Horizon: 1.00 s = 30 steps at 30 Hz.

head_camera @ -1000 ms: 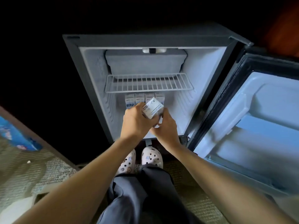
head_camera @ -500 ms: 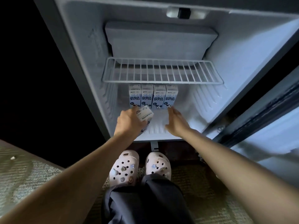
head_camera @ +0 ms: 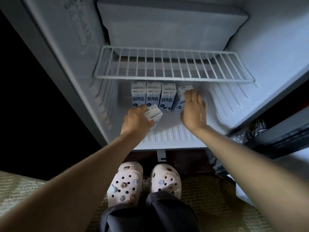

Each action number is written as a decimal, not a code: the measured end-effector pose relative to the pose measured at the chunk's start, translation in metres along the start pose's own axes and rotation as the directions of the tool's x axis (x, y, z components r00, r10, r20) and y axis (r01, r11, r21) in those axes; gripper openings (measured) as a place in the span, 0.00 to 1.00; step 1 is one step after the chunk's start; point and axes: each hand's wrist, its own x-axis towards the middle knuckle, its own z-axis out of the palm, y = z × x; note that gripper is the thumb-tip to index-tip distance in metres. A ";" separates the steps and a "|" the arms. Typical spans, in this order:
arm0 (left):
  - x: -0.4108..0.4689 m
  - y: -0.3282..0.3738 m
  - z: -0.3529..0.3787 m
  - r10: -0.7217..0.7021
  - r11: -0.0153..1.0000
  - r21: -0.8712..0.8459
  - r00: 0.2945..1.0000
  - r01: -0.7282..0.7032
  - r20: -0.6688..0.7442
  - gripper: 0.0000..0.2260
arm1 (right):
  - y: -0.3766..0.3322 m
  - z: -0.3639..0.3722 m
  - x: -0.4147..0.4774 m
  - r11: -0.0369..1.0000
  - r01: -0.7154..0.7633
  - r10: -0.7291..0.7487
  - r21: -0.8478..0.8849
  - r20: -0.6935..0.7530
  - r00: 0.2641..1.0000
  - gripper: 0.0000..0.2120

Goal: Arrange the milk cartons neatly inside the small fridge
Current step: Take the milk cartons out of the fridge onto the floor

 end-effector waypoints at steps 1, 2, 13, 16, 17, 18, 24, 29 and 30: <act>-0.001 0.000 0.001 -0.001 1.000 -0.002 1.000 0.001 0.005 0.15 | 0.003 0.003 -0.002 0.999 0.015 -0.018 -0.037 -0.084 0.996 0.29; -0.003 0.000 0.002 -0.002 1.000 -0.004 1.000 0.002 0.009 0.15 | 0.007 0.006 -0.003 0.998 0.004 -0.013 -0.059 -0.149 0.989 0.27; -0.009 0.008 0.009 0.004 1.000 0.008 0.999 -0.004 0.039 0.14 | 0.020 -0.006 -0.009 1.000 -0.006 0.005 0.016 0.083 0.997 0.19; -0.018 0.012 0.008 0.016 1.000 0.019 0.999 -0.017 0.044 0.17 | 0.021 -0.016 -0.017 0.995 0.011 -0.017 0.102 0.064 0.998 0.18; -0.022 0.014 0.006 0.015 1.000 0.024 0.999 -0.016 0.050 0.18 | 0.020 -0.021 -0.023 0.991 -0.012 0.006 0.132 0.042 0.999 0.18; -0.027 0.016 0.004 0.015 0.999 0.027 0.999 -0.016 0.052 0.19 | 0.019 -0.027 -0.030 0.988 -0.034 0.031 0.152 0.028 0.999 0.18; -0.076 0.045 -0.019 0.043 0.999 0.028 0.998 -0.045 0.055 0.21 | 0.018 -0.080 -0.084 0.969 -0.105 0.103 0.225 0.020 0.994 0.17; -0.133 0.082 -0.037 0.122 0.991 0.043 0.991 -0.124 0.049 0.17 | 0.022 -0.146 -0.145 0.942 -0.138 0.143 0.305 0.006 0.990 0.16; -0.146 0.090 -0.041 0.145 0.988 0.043 0.988 -0.148 0.055 0.17 | 0.024 -0.161 -0.158 0.938 -0.142 0.150 0.316 0.000 0.989 0.16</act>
